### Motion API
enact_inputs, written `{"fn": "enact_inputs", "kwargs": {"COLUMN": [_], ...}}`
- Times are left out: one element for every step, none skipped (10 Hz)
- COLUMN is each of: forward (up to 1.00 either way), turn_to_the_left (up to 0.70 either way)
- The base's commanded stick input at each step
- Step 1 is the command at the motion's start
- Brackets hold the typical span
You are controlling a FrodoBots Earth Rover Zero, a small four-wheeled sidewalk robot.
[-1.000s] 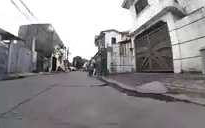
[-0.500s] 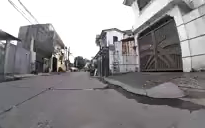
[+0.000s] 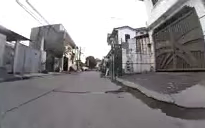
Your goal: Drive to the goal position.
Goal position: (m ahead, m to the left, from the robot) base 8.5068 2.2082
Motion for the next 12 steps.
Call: {"fn": "enact_inputs", "kwargs": {"forward": [1.0, 1.0, 1.0, 1.0, 1.0, 1.0, 0.88, 0.53, 0.14, 0.14, 0.15, 0.15], "turn_to_the_left": [0.33, 0.31, 0.13, 0.05, 0.0, 0.0, 0.0, 0.0, 0.0, 0.0, 0.0, 0.0]}}
